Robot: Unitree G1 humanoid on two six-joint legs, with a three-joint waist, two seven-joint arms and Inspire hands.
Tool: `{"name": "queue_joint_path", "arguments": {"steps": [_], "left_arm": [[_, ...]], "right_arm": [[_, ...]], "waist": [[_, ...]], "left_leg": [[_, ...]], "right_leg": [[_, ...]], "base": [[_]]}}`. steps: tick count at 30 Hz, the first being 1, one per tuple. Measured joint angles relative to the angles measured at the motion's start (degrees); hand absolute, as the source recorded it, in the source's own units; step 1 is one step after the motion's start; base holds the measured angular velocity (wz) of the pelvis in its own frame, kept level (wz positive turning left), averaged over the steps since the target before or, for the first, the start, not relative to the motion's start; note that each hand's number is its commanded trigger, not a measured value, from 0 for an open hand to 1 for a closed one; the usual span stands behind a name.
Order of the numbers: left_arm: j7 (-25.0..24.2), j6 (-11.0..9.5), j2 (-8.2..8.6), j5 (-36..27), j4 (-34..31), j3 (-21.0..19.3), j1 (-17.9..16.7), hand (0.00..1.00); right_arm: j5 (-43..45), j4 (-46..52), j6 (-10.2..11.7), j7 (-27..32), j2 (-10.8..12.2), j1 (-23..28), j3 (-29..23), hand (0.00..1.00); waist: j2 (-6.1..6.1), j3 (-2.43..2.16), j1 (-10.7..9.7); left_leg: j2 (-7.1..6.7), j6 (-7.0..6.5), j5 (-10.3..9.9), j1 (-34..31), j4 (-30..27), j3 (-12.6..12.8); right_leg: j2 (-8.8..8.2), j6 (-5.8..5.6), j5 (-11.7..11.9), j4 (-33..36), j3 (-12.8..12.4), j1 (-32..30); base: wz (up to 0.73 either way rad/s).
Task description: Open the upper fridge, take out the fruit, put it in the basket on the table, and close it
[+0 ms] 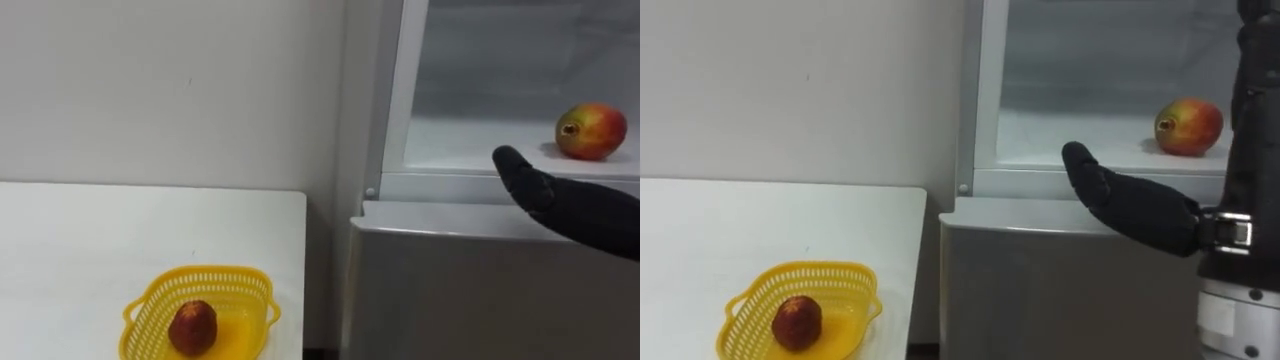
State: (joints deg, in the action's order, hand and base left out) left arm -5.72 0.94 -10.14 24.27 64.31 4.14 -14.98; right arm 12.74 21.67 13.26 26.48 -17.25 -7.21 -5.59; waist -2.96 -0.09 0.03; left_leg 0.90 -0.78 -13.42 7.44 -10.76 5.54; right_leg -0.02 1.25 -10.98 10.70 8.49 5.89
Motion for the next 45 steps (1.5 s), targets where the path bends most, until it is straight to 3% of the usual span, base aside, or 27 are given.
{"name": "queue_joint_path", "arguments": {"steps": [10,16,18,20,23,27,32,45], "left_arm": [[-1.0,0.0,-0.10,0.0,-0.2,-1.4,0.2,0.00],[-2.6,0.0,-0.86,0.0,-0.3,-2.4,-0.3,0.00],[-2.7,0.0,-0.92,0.0,-0.3,-2.9,-0.3,0.00],[-2.7,0.0,-1.31,0.0,-0.3,-2.9,-0.3,0.00],[-2.6,0.0,-1.70,0.0,-0.3,-2.9,-0.2,0.00],[-2.6,0.4,-1.77,0.0,-0.3,-3.0,-0.2,0.00],[-2.7,2.1,-1.80,0.1,-1.3,-4.1,-0.7,0.00],[-4.0,4.3,-2.18,0.1,-4.6,-4.2,-2.5,0.00]], "right_arm": [[-9.4,-14.3,-1.1,0.1,-2.2,-2.1,-3.9,0.00],[-17.3,-19.1,-2.2,0.7,-8.2,-8.8,-5.2,0.00],[-18.0,-22.3,-2.1,0.2,-10.2,-11.4,-5.2,0.00],[-18.2,-27.8,-2.2,0.1,-11.7,-14.6,-5.2,0.00],[-18.3,-31.1,-2.9,-0.3,-11.7,-16.2,-5.1,0.00],[-20.9,-34.8,-3.2,-1.2,-11.8,-18.1,-5.0,0.00],[-22.3,-39.4,-6.7,-3.0,-12.5,-20.5,-5.0,0.00],[-24.4,-44.6,-9.7,-5.5,-13.2,-22.7,-4.7,0.00]], "waist": [[-0.13,0.14,0.4],[-1.46,0.74,0.3],[-2.24,0.65,0.3],[-3.18,0.20,0.5],[-3.57,-0.07,0.7],[-3.40,0.03,0.6],[-3.03,-0.02,0.3],[-3.09,-0.07,0.4]], "left_leg": [[-0.10,0.08,0.0,0.3,0.0,-0.5],[-0.14,0.10,0.0,-0.1,0.0,-0.8],[-0.11,0.10,0.0,-0.1,0.0,-0.9],[-0.05,0.10,0.0,-0.1,0.0,-1.0],[0.28,0.10,0.0,0.0,0.0,-1.0],[0.33,0.10,0.0,-0.1,-0.1,-1.2],[0.27,0.11,0.0,-1.0,-0.6,-1.2],[0.11,0.11,0.0,-0.8,-1.1,-2.7]], "right_leg": [[0.03,0.04,0.0,-0.1,-0.4,0.3],[0.00,0.04,0.0,-0.1,0.4,0.0],[0.02,0.04,0.0,-0.1,0.5,0.0],[0.01,0.04,0.0,-0.1,0.8,0.0],[-0.04,0.04,0.0,-0.1,1.2,0.0],[-0.22,0.03,0.0,-0.1,2.0,0.2],[-0.63,0.03,0.0,0.1,2.8,0.0],[-0.62,0.04,0.0,0.1,3.6,0.6]], "base": [[0.00],[0.00],[0.00],[0.02],[0.02],[0.03],[0.03],[0.03]]}}
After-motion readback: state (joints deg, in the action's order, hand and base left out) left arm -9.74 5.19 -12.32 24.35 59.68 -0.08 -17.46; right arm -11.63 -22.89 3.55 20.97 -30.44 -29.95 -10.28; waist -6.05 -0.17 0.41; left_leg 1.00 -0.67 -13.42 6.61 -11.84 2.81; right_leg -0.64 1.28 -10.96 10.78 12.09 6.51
